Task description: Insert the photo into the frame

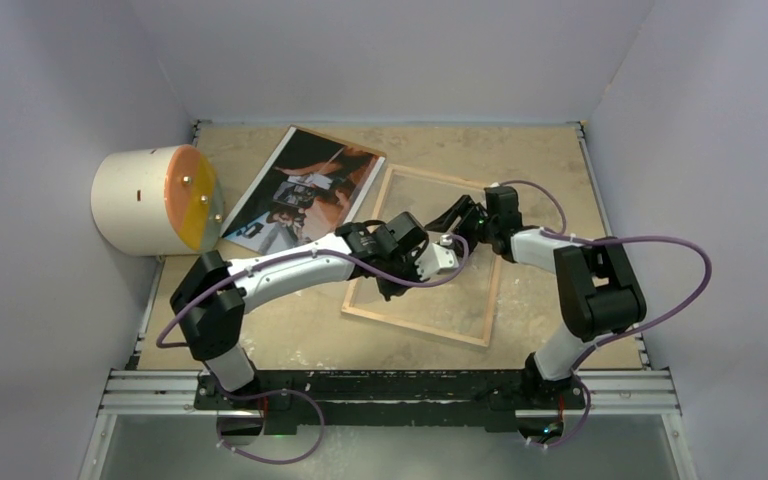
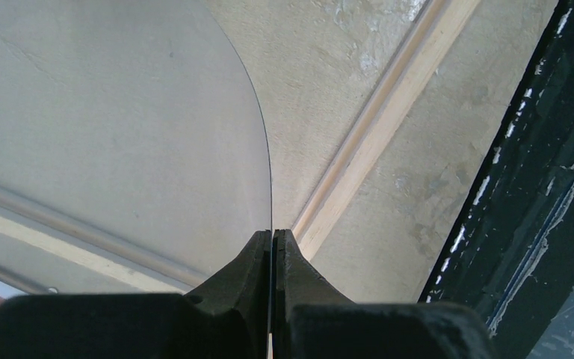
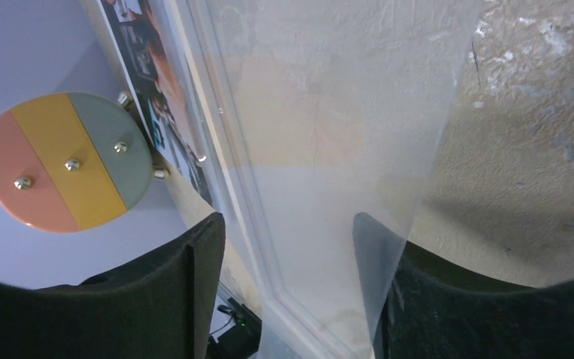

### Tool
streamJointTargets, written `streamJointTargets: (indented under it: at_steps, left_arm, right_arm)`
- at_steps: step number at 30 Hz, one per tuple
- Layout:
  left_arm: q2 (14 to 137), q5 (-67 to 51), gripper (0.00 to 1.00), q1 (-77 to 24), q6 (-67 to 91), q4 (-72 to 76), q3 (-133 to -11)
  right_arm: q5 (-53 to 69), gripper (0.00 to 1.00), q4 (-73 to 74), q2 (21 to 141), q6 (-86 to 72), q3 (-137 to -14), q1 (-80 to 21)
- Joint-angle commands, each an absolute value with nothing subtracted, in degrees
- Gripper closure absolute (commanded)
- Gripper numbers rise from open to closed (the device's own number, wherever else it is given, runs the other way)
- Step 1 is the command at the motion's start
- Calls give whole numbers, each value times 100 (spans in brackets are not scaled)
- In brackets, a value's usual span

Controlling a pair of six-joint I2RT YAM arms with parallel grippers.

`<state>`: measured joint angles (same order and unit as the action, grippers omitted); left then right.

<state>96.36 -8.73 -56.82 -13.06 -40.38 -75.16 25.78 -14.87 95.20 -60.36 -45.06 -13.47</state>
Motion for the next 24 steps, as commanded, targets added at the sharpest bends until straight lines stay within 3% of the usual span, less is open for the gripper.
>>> streamJointTargets:
  at_steps: [1, 4, 10, 13, 16, 17, 19, 21, 24]
  left_arm:
    - [9736, -732, 100, -5704, -1263, -3769, -7719]
    - [9841, -680, 100, -5704, -1152, -3679, -7877]
    - [10196, -975, 99, -5704, -821, -3647, -8316]
    - [10345, -1314, 86, -5704, -700, -3759, -8567]
    - [10321, -1641, 72, -5704, -608, -3679, -8602]
    - [10307, -1741, 64, -5704, -607, -3668, -8604]
    - [10279, -1804, 38, -5696, -645, -3759, -8697]
    - [10202, -1820, 27, -5672, -765, -3868, -8773]
    - [10024, -1882, 19, -5365, -950, -3966, -8875]
  right_arm:
    - [2821, 40, -1776, 9612, -6027, -4579, -1327]
    - [2881, 49, -1784, 9668, -6070, -4533, -1327]
    - [2848, 54, -1226, 9592, -5407, -4924, -1122]
    - [2993, 57, -1045, 9603, -5030, -5027, -933]
    - [3367, 79, -1072, 9711, -4771, -5089, -740]
    - [3547, 86, -1065, 9784, -4705, -5132, -684]
    - [3900, 97, -1072, 9957, -4589, -5190, -607]
    - [4208, 100, -1208, 10114, -4575, -5164, -537]
    - [4501, 100, -1783, 10097, -4748, -4846, -395]
